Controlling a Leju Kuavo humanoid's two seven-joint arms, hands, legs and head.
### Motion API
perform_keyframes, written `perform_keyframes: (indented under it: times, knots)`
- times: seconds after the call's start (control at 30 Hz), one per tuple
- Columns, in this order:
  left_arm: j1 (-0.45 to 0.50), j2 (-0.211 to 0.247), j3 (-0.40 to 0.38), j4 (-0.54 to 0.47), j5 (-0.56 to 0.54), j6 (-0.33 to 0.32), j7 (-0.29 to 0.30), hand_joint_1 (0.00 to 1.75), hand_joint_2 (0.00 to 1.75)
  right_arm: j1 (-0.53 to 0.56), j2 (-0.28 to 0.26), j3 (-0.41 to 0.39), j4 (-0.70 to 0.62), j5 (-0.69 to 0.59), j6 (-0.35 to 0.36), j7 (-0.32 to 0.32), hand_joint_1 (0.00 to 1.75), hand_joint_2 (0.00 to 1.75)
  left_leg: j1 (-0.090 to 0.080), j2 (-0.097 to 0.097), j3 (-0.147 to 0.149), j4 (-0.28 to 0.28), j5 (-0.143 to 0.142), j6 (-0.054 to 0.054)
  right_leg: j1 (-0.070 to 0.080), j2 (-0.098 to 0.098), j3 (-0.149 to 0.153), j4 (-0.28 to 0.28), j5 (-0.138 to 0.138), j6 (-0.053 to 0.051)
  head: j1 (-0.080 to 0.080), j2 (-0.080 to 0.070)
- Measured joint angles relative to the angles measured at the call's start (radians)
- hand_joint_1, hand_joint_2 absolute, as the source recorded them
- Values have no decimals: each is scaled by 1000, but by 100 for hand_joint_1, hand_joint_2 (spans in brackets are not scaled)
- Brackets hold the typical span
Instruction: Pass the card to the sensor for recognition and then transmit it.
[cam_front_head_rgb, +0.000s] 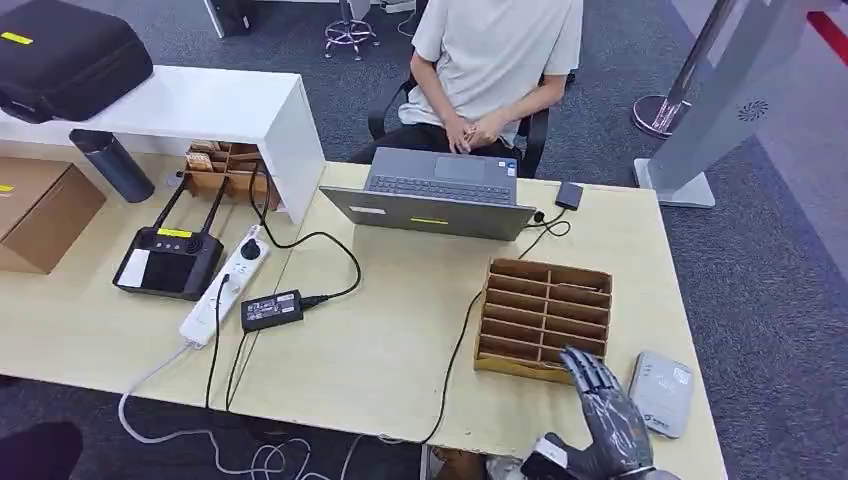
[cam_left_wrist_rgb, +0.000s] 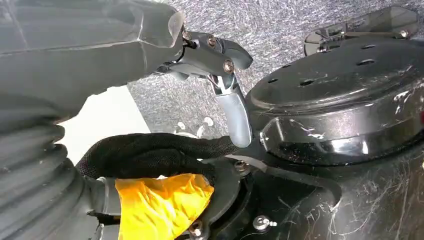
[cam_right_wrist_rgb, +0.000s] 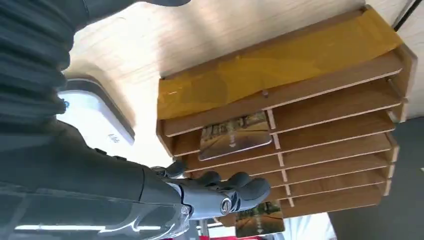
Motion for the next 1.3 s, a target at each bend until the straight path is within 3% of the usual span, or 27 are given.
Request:
perform_keyframes:
  times: [0.73, 0.77, 0.8, 1.3]
  knots:
    - [-2, -1, 0, 9, -18, -11, 7, 0, 175, -45, 46, -41, 33, 25, 29, -30, 0, 175, 0, 0, 0, 0, 0, 0, 0, 0, 0, 0, 0, 0, 0, 0]
    - [-2, -2, 0, 9, -18, -11, 7, 0, 175, -46, 47, -42, 33, 25, 29, -30, 168, 175, 0, 0, 0, 0, 0, 0, 0, 0, 0, 0, 0, 0, 0, 0]
    - [-2, -2, 0, 9, -18, -11, 7, 0, 175, -46, 48, -45, 34, 25, 29, -30, 175, 175, 0, 0, 0, 0, 0, 0, 0, 0, 0, 0, 0, 0, 0, 0]
    - [-2, -2, 0, 10, -19, -11, 7, 0, 175, -55, 53, -48, 39, 13, 42, -43, 175, 175, 0, 0, 0, 0, 0, 0, 0, 0, 0, 0, 0, 0, 0, 0]
